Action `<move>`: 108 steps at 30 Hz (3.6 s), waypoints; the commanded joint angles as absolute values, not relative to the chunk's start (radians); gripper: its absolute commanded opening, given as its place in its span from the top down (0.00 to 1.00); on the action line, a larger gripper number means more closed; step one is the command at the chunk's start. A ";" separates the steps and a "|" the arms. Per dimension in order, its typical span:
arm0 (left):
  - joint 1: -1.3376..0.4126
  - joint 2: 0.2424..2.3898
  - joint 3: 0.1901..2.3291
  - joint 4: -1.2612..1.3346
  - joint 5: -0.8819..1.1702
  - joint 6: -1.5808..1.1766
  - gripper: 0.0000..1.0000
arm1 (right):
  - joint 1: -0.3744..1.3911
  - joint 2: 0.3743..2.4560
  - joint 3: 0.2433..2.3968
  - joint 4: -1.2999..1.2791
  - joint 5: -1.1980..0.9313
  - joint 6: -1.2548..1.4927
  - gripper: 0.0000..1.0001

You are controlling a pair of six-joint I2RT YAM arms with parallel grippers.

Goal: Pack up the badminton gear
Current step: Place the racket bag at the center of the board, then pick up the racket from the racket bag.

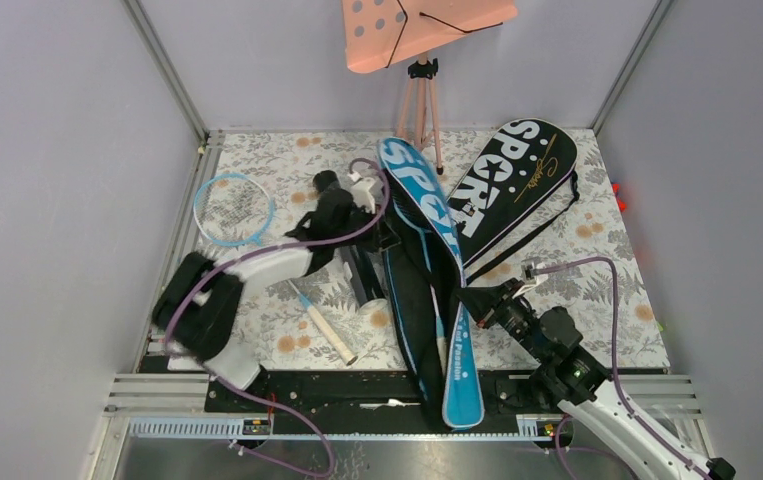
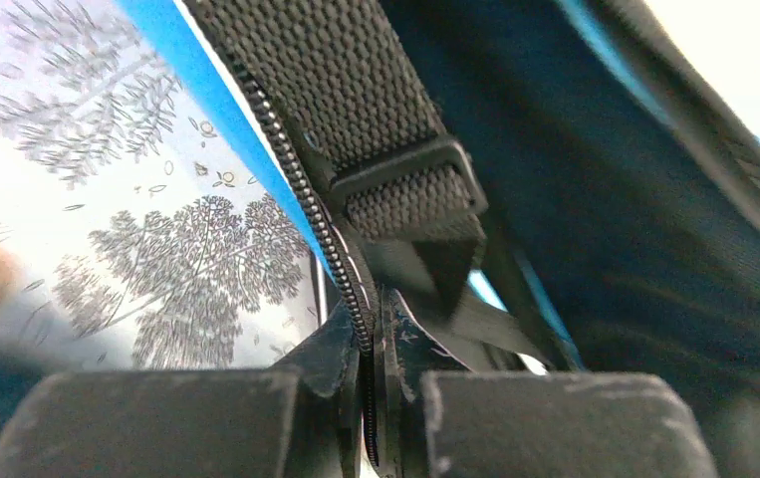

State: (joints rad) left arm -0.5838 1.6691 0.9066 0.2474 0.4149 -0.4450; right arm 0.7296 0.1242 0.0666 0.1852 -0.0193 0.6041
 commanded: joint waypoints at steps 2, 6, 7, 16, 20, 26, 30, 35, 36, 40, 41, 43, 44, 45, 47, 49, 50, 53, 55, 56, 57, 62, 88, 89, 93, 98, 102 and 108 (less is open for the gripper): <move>-0.630 1.321 0.838 0.112 0.284 -0.397 1.00 | 0.723 0.070 0.152 -0.136 0.348 0.590 0.94; -0.710 1.237 0.884 -0.040 0.198 -0.356 1.00 | 0.725 0.068 0.146 -0.143 0.333 0.567 0.78; -0.722 1.228 0.885 -0.043 0.189 -0.355 1.00 | 0.724 0.080 0.144 -0.127 0.327 0.556 0.74; -0.743 1.233 0.875 -0.007 0.237 -0.323 1.00 | 0.724 0.497 0.294 0.066 0.273 0.433 0.29; -0.744 1.214 0.839 0.028 0.264 -0.296 1.00 | 0.725 0.721 0.380 0.164 0.286 0.362 0.22; -0.744 1.220 0.823 0.024 0.249 -0.290 1.00 | 0.725 0.966 0.534 0.172 0.243 0.243 0.16; -0.741 1.224 0.820 0.002 0.155 -0.298 1.00 | 0.724 0.999 0.548 0.134 0.250 0.269 0.86; -0.714 1.244 0.859 -0.087 -0.069 -0.321 0.99 | 0.723 0.945 0.538 0.110 0.294 0.353 1.00; -0.697 1.252 0.876 -0.108 -0.109 -0.334 0.97 | 0.723 0.936 0.532 0.116 0.301 0.382 1.00; -0.635 1.296 0.948 -0.171 -0.202 -0.347 0.92 | 0.723 0.938 0.500 0.178 0.282 0.493 1.00; -0.622 1.309 0.970 -0.186 -0.206 -0.340 0.92 | 0.724 0.943 0.496 0.203 0.269 0.514 1.00; -0.609 1.342 1.011 -0.199 -0.207 -0.317 0.88 | 0.724 0.963 0.505 0.248 0.243 0.554 1.00; -0.601 1.359 1.030 -0.209 -0.208 -0.317 0.88 | 0.725 0.978 0.514 0.262 0.222 0.574 1.00; -0.595 1.377 1.053 -0.224 -0.208 -0.326 0.88 | 0.724 1.000 0.521 0.276 0.196 0.594 1.00; -0.592 1.403 1.081 -0.239 -0.167 -0.339 0.82 | 0.723 1.046 0.529 0.297 0.180 0.627 1.00; -0.592 1.405 1.063 -0.223 -0.091 -0.353 0.73 | 0.725 1.085 0.525 0.306 0.186 0.641 1.00; -0.592 1.399 1.042 -0.206 -0.065 -0.359 0.68 | 0.724 1.097 0.516 0.316 0.192 0.646 1.00; -0.593 1.355 0.989 -0.194 -0.064 -0.391 0.42 | 0.724 1.120 0.494 0.357 0.187 0.660 1.00; -0.594 1.310 0.956 -0.194 -0.062 -0.414 0.27 | 0.724 1.126 0.484 0.390 0.173 0.669 1.00; -0.595 1.282 0.939 -0.193 -0.049 -0.421 0.14 | 0.724 1.130 0.483 0.396 0.168 0.671 1.00; -0.596 1.248 0.922 -0.195 -0.040 -0.430 0.04 | 0.724 1.134 0.485 0.401 0.163 0.669 1.00; -0.609 0.998 0.802 -0.223 -0.097 -0.529 0.01 | 0.725 1.155 0.488 0.418 0.150 0.666 1.00; -0.126 1.573 0.829 -0.450 -0.299 -0.858 0.34 | 0.725 1.189 0.508 0.426 0.125 0.593 1.00; -0.126 1.591 0.847 -0.462 -0.299 -0.855 0.38 | 0.724 1.190 0.510 0.426 0.126 0.589 1.00; -0.126 1.609 0.861 -0.459 -0.284 -0.846 0.39 | 0.725 1.198 0.518 0.416 0.135 0.578 1.00; -0.127 1.614 0.866 -0.458 -0.247 -0.821 0.53 | 0.723 1.203 0.517 0.419 0.149 0.569 1.00; -0.126 1.597 0.843 -0.438 -0.229 -0.792 0.77 | 0.724 1.197 0.513 0.419 0.156 0.565 1.00; -0.127 1.564 0.810 -0.415 -0.219 -0.747 1.00 | 0.724 1.176 0.508 0.405 0.180 0.555 1.00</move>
